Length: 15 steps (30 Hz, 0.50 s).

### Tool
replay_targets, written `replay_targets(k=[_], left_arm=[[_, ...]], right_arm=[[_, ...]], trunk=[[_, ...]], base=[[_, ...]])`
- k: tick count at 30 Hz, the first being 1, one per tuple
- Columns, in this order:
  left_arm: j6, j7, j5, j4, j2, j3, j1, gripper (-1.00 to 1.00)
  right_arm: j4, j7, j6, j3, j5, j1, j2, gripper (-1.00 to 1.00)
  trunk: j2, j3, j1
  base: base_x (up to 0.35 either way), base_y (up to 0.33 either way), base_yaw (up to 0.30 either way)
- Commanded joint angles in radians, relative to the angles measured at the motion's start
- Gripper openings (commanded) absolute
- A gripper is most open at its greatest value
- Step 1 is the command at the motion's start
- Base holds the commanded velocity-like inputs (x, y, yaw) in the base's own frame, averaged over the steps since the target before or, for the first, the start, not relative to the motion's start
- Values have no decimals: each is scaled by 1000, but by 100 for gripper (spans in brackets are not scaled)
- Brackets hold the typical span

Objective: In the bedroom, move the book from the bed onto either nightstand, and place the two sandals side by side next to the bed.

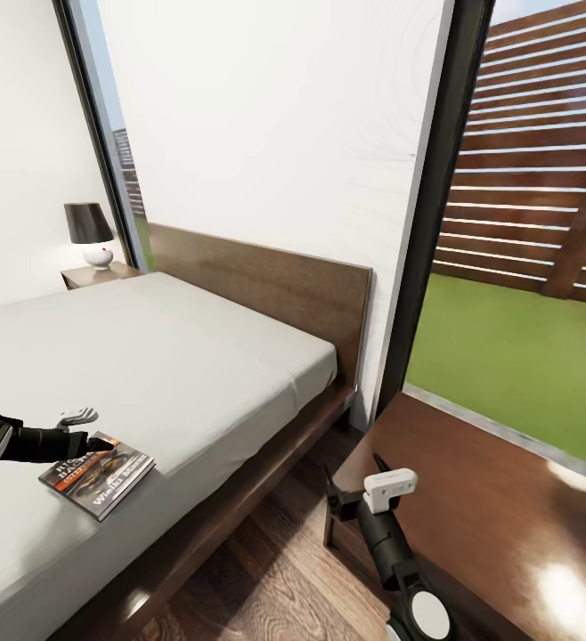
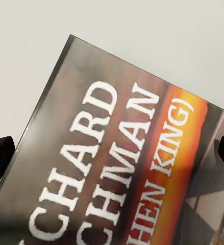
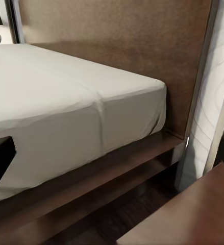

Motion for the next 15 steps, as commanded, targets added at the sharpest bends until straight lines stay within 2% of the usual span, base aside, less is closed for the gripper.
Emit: replay_targets(k=[1, 15], left_arm=[[21, -9, 0, 10, -1, 3, 1, 100], [21, -9, 0, -1, -1, 2, 2, 100]], right_arm=[[0, -7, -3, 5, -2, -1, -1, 100], [0, -6, -3, 10, -2, -1, -2, 100]], trunk=[[0, -1, 0], [0, -1, 0]], base=[[0, 0, 0], [0, 0, 0]])
